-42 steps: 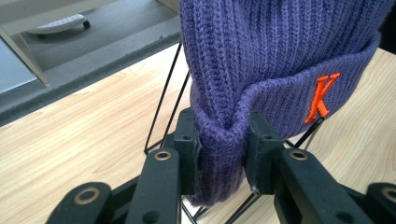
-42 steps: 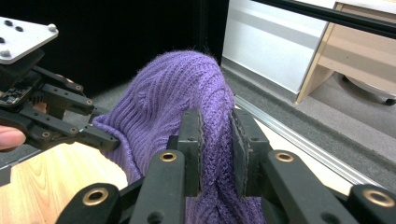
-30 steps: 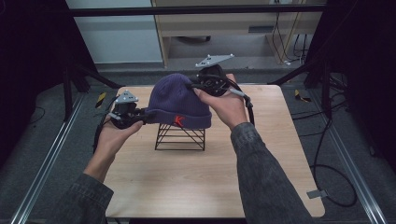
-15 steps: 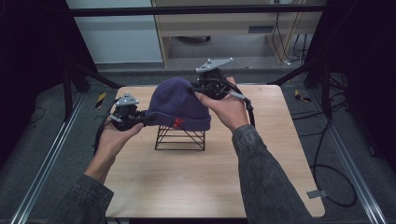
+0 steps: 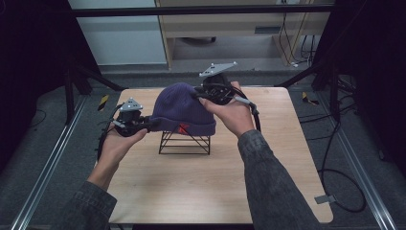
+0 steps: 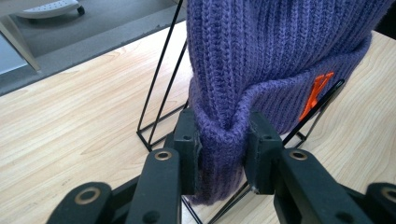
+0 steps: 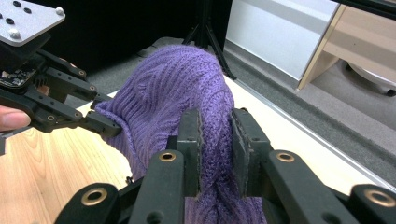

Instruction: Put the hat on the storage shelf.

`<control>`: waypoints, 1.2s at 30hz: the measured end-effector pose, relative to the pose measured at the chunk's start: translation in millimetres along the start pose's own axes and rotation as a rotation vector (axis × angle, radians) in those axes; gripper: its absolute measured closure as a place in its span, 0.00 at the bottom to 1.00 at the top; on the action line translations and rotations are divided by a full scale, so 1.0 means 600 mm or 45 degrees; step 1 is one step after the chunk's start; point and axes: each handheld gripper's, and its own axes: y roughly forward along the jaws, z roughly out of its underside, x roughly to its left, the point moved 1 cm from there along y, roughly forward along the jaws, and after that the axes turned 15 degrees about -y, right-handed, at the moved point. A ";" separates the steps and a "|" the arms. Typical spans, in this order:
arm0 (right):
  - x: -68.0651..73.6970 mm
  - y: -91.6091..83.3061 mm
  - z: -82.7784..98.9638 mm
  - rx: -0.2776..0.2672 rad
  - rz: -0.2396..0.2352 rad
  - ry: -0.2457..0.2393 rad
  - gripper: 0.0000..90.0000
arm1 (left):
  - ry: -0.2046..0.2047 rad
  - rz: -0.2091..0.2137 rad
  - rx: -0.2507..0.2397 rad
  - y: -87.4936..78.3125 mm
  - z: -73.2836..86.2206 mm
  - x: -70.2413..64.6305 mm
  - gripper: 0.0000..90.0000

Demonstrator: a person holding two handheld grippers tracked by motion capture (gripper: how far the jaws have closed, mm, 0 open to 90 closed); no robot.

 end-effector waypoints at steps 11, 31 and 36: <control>0.011 0.010 0.014 0.049 -0.046 -0.014 0.84 | -0.015 0.012 0.027 0.015 0.027 0.006 0.77; 0.035 0.022 0.046 0.115 -0.097 -0.015 0.84 | -0.010 0.000 0.075 0.030 0.050 0.015 0.76; 0.040 0.022 0.048 0.130 -0.104 -0.019 0.84 | -0.030 0.000 0.070 0.031 0.054 0.020 0.76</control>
